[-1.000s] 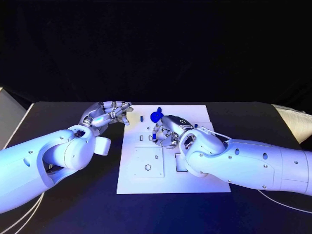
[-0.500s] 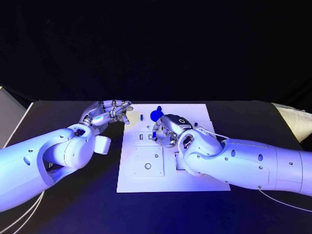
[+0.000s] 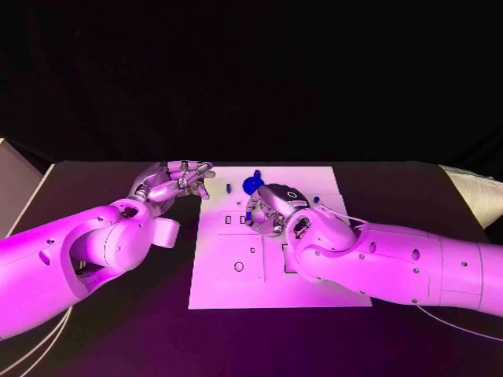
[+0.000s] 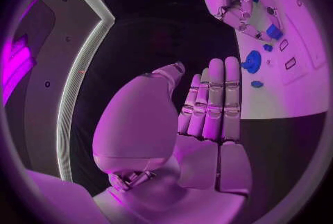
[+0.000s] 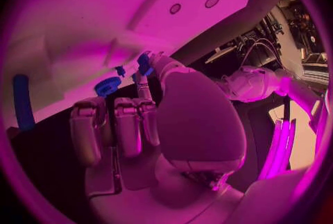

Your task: Assemble the parts on the task board

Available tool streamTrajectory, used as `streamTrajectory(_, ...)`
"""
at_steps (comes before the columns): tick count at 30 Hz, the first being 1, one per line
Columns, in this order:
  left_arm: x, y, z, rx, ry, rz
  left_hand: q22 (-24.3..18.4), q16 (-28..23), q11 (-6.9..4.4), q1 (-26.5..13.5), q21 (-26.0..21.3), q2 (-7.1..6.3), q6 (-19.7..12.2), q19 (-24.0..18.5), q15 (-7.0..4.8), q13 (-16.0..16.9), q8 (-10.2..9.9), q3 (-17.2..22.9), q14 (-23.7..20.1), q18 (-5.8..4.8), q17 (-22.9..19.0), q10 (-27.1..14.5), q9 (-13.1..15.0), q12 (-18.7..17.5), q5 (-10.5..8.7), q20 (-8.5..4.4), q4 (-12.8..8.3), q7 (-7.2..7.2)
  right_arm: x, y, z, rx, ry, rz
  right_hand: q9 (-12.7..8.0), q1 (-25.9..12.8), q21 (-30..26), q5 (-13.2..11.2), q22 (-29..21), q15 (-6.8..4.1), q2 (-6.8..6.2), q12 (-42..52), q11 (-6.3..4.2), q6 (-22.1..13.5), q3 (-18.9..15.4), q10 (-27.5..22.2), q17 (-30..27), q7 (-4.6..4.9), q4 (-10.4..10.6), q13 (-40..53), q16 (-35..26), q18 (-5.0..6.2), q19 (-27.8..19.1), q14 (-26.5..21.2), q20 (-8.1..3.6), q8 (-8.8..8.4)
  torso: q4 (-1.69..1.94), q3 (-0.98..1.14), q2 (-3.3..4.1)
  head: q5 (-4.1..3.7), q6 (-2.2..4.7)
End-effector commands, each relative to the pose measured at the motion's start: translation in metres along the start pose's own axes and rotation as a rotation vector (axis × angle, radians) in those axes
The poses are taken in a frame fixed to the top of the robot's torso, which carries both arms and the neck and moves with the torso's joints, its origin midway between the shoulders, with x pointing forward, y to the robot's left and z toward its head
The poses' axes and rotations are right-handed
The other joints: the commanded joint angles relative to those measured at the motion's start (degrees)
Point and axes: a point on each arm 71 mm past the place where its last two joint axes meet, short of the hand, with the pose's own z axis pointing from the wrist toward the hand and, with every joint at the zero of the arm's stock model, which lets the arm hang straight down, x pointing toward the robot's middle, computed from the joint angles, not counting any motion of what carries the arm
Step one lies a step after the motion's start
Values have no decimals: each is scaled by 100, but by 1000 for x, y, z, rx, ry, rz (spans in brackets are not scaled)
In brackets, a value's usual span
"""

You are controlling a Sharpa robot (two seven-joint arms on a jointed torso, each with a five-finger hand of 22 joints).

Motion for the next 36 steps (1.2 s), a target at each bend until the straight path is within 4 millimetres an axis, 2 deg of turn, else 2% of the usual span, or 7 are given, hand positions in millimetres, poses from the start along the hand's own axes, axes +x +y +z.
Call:
streamTrajectory(1, 3, -1, 0, 5, 23, -3, 5, 20, -6, -41, 24, -12, 13, -44, -15, 6, 31, 45, -11, 80, -5, 43, 6, 24, -25, 7, 2, -8, 1, 1, 0, -10, -4, -13, 0, -71, 26, -4, 1505, 10, -2, 12, -27, 3, 27, 608, 1509, -5, -12, 1506, 37, -83, 600, 587, -22, 21, 4, -4, 0, 13, -10)
streamTrajectory(10, 2, 0, 0, 5, 22, -3, 7, 23, -6, -43, 28, -15, 10, -46, -15, 6, 31, 45, -12, 80, -5, 40, 6, 26, -25, 6, 3, -8, 4, -1, 2, -2, 0, -16, 2, -106, 26, -17, 1505, 10, -26, 12, -26, -7, 22, 608, 1509, -2, -6, 1506, 37, -83, 600, 587, -21, 28, -9, 2, -1, 28, -21)
streamTrajectory(21, 2, 0, 0, 4, 21, -3, 9, 25, -5, -44, 31, -17, 9, -48, -15, 6, 31, 46, -12, 80, -5, 39, 7, 26, -25, 6, 3, -8, 6, -1, 2, 0, 1, -17, 0, -171, 26, -46, 1505, 16, -73, 12, -17, -48, 8, 608, 1509, 9, 10, 1506, 37, -83, 600, 587, -17, 30, -7, 3, -4, 30, -27)
streamTrajectory(27, 2, 0, 0, 4, 21, -3, 9, 25, -5, -44, 31, -17, 9, -48, -15, 6, 31, 46, -12, 80, -5, 39, 7, 26, -25, 6, 3, -8, 6, 0, 2, -6, -1, -15, -27, -297, 26, -259, 1505, 53, -175, 12, 29, -202, -92, 608, 1509, 62, 61, 1506, 37, -83, 600, 587, 11, -8, -8, 4, -4, 28, -31)
streamTrajectory(36, 1, 0, 0, 3, 20, -3, 9, 25, -5, -44, 31, -17, 9, -48, -15, 6, 31, 46, -12, 80, -5, 39, 7, 26, -25, 6, 3, -8, 6, -1, 2, -8, -2, -15, -54, -326, 26, -347, 1505, 82, -217, 12, 64, -312, -182, 608, 1509, 101, 87, 1506, 37, -83, 600, 587, 37, -46, -9, 3, -2, 32, -31)
